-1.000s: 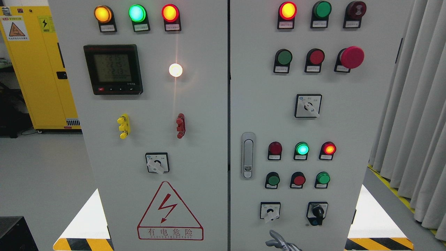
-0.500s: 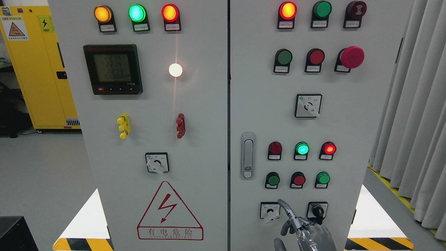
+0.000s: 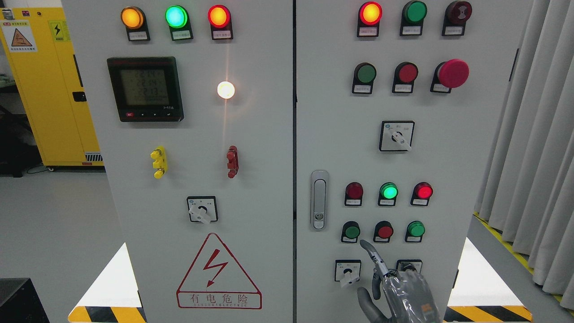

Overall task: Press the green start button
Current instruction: 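Raise the right hand up toward the green push button on the lower row, then press the green push button with the right hand's fingertip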

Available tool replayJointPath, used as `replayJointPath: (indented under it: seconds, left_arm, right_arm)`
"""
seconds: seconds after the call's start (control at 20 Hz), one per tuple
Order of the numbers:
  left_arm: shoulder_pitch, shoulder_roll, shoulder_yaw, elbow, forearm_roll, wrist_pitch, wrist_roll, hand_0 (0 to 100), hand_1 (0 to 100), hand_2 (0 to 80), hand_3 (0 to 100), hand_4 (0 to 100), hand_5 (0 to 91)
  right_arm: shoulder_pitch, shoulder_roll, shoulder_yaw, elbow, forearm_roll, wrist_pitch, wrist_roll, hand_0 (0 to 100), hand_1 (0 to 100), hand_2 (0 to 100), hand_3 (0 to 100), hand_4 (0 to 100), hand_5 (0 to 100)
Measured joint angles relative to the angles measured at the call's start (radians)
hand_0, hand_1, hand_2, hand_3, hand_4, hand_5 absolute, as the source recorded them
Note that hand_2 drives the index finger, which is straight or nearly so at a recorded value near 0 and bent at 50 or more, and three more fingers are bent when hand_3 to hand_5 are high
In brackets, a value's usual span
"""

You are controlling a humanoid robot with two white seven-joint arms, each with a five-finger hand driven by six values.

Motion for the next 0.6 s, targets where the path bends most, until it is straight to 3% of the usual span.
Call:
replayJointPath:
  seconds: [0.6]
  left_arm:
    - [0.000,0.000,0.000,0.000,0.000,0.000,0.000,12,56,0.0,0,0,0.0]
  right_arm:
    - [-0.035,0.000,0.006,0.033,0.026,0.004,0.009,64,100,0,91,100,100]
